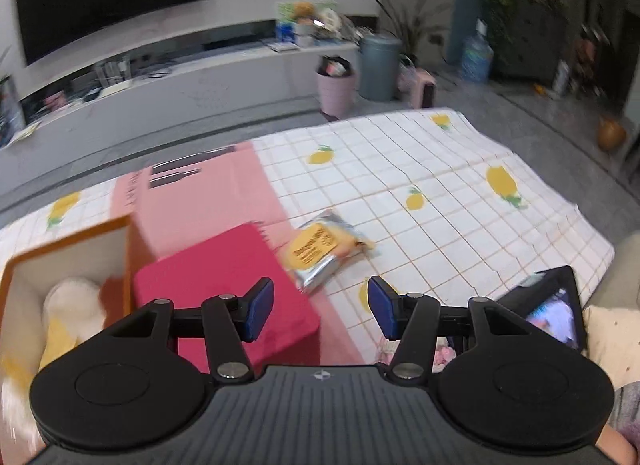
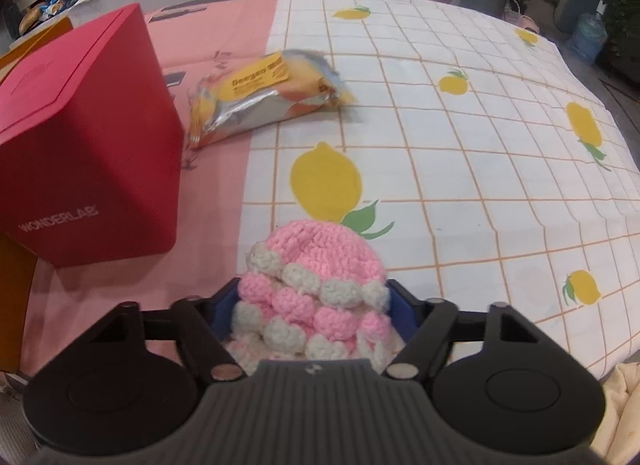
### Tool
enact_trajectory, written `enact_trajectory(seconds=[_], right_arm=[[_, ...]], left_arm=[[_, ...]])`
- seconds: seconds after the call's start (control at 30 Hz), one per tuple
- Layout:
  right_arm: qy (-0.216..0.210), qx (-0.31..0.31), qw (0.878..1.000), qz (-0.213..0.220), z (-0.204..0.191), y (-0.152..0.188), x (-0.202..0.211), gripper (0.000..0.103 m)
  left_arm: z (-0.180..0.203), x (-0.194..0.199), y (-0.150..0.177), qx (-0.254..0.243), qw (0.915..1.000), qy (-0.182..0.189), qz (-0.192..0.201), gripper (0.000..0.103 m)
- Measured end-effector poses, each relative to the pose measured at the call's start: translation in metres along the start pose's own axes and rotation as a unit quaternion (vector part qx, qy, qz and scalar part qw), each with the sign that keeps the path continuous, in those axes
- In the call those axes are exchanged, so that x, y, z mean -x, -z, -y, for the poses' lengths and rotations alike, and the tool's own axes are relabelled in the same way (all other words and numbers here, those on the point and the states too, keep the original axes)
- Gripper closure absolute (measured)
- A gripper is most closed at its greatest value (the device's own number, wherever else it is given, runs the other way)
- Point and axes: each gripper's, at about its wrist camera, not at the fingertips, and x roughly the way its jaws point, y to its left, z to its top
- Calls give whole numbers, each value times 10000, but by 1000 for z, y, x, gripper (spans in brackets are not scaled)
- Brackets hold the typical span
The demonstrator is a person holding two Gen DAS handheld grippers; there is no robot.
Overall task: Organize soft objects
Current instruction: 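Grasp the pink knit hat with the right tool while the left tool grasps the snack packet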
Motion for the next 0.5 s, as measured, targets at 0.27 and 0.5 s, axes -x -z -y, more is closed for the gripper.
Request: enact_trajectory(seconds=[0.27,0.5], right_arm=[[-49,-609,9981,110,45,-36,-11,41],[-266,-1207,9923,76,82,-29,-9,41]], left_arm=[[19,-77,-43,-575,9971,-125,-476,39],[27,-136,-72,-2758,9484,1122,-1086,19]])
